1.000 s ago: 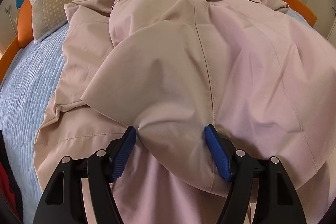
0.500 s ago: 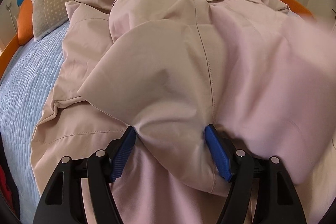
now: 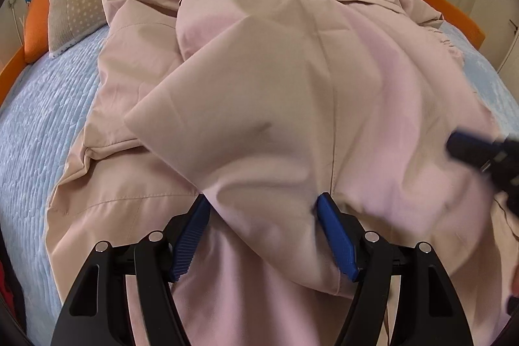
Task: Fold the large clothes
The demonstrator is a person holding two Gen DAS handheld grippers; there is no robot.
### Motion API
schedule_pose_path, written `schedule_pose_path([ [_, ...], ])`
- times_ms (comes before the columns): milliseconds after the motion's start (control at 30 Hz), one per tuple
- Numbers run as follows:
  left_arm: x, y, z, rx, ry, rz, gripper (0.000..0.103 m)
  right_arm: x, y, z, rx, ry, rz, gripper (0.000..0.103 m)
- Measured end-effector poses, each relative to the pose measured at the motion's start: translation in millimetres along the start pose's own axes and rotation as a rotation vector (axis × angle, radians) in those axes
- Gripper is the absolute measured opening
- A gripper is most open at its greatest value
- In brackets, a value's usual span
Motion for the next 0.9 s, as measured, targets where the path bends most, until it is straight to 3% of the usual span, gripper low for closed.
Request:
schedule_pose_path([
  [133, -10, 1, 2, -0.031, 0.009, -0.024, 0.071, 12, -15, -15, 0.042, 0.017, -0.002, 0.004],
  [333, -55, -10, 42, -0.049, -0.108, -0.089, 0.072, -33, 6, 25, 0.023, -0.106, 0.067, 0.008],
  [433, -53, -19, 72, -0.027, -0.150, -0.065, 0.073, -31, 22, 36, 0.009, -0.114, 0.104, 0.008],
  [533, -34, -17, 87, -0.024, -0.127, -0.025, 0.073, -19, 37, 27, -0.016, -0.083, 0.118, 0.008],
  [633, -31, -1, 89, -0.111, -0.089, -0.085, 0.071, -1, 47, 3, -0.034, -0.006, 0.123, 0.008],
  [700, -47, 8, 85, -0.135, -0.113, -0.096, 0.071, 8, 50, -17, -0.052, 0.040, 0.122, 0.008],
  [900, -84, 25, 94, -0.103, -0.199, -0.010, 0.071, -2, 43, -40, -0.063, 0.065, 0.131, 0.005],
])
Point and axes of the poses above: each gripper's, at about its wrist camera, not at the fingertips, and x roughly the way its jaws point, y to its left, z to its top, the point moved 5 cm from there along x, roughly the way its jaws point, and after that the axes turned 7 degrees about -y, right-handed, at the moved point
